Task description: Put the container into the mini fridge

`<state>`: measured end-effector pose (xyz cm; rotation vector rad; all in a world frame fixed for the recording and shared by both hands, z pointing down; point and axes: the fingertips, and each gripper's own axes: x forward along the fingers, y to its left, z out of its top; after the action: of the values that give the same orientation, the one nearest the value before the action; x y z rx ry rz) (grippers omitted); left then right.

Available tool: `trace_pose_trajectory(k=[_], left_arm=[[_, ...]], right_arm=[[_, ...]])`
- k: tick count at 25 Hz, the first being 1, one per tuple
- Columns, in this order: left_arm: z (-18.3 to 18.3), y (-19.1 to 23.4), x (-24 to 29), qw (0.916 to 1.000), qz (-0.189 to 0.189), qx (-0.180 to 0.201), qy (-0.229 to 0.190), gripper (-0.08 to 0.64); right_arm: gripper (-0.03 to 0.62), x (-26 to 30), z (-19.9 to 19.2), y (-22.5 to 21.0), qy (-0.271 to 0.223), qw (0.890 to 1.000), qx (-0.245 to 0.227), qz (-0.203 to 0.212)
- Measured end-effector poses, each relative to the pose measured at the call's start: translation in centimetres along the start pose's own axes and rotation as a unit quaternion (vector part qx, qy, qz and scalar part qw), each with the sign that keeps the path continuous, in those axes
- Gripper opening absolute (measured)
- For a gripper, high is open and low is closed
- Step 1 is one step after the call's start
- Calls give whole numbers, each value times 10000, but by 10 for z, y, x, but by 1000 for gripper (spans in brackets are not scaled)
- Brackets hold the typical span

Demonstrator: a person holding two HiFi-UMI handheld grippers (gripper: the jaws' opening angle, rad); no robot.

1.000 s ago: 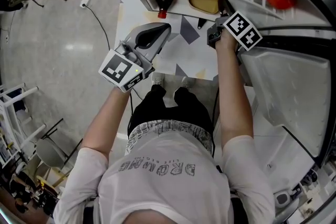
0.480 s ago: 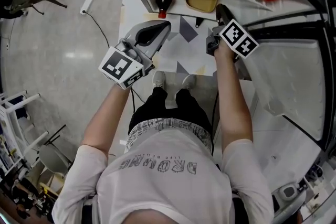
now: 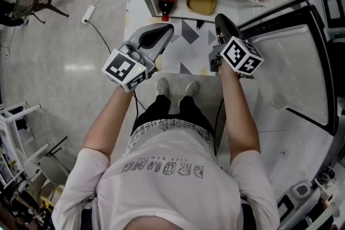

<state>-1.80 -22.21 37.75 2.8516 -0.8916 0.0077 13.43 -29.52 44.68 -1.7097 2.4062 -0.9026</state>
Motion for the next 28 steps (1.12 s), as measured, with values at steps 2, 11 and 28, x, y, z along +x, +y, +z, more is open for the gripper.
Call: trace_pose_trajectory(k=[2,11,28], left_arm=[[4,-3,-5,10000,-5,31,-20,5],[20,-13,-26,9999,12,78,-112,5],[25,-19,-43,9999,-36,100,-117,5]], right_arm=[[8,-11,2,12,4,9999,-123,73],[2,-47,5,51,-32,9978,-529,390],[2,-110,28,89,-157,9889,-1225,822]])
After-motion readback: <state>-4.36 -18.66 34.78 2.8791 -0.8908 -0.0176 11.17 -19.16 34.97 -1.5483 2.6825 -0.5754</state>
